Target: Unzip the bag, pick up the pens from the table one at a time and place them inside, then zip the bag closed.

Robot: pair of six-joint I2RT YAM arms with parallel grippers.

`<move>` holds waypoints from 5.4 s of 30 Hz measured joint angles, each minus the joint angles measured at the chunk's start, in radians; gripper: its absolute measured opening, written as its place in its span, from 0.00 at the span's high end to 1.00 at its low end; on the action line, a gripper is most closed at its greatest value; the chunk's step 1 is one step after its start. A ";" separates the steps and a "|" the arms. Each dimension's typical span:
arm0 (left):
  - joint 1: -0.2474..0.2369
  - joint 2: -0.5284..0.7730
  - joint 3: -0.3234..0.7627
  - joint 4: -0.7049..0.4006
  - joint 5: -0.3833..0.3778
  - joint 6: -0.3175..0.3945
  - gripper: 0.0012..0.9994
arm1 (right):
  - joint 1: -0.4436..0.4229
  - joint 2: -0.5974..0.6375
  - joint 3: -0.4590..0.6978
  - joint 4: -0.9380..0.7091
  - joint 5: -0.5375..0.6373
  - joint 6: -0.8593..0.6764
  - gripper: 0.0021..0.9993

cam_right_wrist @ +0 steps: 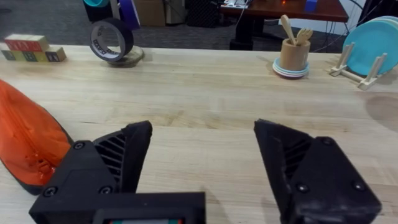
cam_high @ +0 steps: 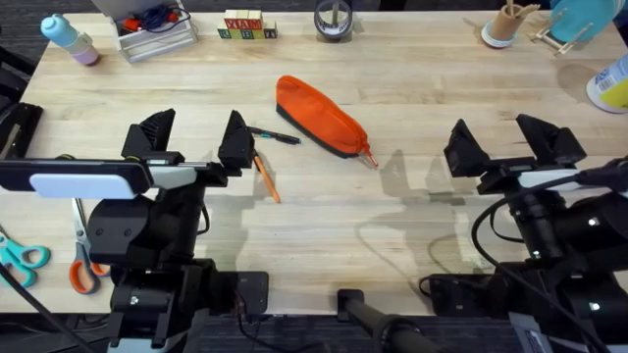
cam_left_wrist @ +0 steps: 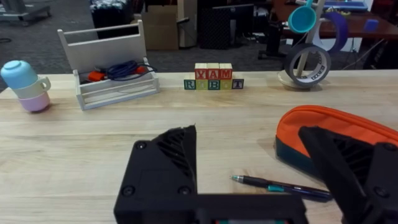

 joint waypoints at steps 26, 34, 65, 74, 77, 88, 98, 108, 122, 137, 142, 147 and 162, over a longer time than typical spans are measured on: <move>0.000 0.000 0.001 0.026 0.000 0.000 0.01 | 0.000 0.000 0.005 -0.003 -0.004 0.016 0.00; 0.000 0.000 0.086 -0.038 -0.003 0.000 0.01 | 0.000 0.002 0.087 -0.002 -0.008 0.034 0.00; 0.000 0.816 0.851 -0.477 0.022 0.000 0.01 | 0.000 0.606 0.688 -0.372 -0.012 0.076 0.00; 0.000 1.005 1.035 -0.731 0.057 0.021 0.01 | 0.000 0.840 0.861 -0.522 -0.015 0.076 0.00; 0.000 1.073 1.100 -0.813 0.068 0.049 0.01 | 0.000 0.893 0.883 -0.527 -0.015 0.076 0.00; 0.000 1.219 1.174 -0.862 0.076 0.084 0.01 | 0.000 0.965 0.894 -0.523 -0.015 0.076 0.00; 0.000 1.219 1.174 -0.862 0.077 0.084 0.01 | 0.000 0.965 0.894 -0.523 -0.015 0.076 0.00; 0.000 1.220 1.174 -0.862 0.076 0.084 0.01 | 0.000 0.965 0.894 -0.533 -0.015 0.076 0.00; 0.000 1.219 1.174 -0.859 0.102 0.080 0.01 | 0.000 0.965 0.894 -0.534 -0.015 0.076 0.00; -0.068 1.235 1.376 -0.961 -0.012 -0.175 0.00 | 0.000 0.965 0.894 -0.527 -0.015 0.076 0.00; -0.096 1.302 1.462 -1.038 -0.030 -0.261 0.00 | 0.000 0.965 0.894 -0.527 -0.015 0.076 0.00; -0.138 1.400 1.560 -1.118 -0.038 -0.336 0.00 | 0.000 0.965 0.894 -0.527 -0.015 0.076 0.00; -0.194 1.684 1.793 -1.235 -0.037 -0.569 0.01 | 0.000 0.965 0.894 -0.527 -0.015 0.076 0.00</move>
